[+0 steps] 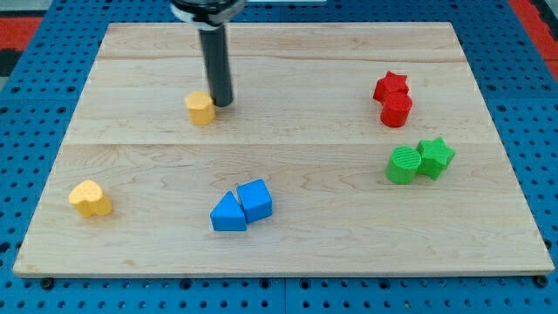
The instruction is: Push the yellow hexagon into the yellow heart
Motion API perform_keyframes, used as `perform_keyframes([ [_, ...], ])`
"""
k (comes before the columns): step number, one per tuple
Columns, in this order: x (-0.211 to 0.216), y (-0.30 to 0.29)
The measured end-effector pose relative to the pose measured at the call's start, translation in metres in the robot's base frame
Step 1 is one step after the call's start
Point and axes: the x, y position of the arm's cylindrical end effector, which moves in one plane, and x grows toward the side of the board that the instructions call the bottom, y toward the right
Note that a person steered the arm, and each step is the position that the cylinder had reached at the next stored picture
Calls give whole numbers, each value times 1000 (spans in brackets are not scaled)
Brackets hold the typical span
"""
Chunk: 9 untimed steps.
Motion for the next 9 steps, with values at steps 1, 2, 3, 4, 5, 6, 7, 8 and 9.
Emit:
perform_keyframes([
  [1,21,-54],
  [2,48,-103],
  [3,65,-134],
  [4,71,-135],
  [5,53,-158],
  [6,64,-194],
  [7,95,-179],
  [8,93,-156],
  [9,73,-158],
])
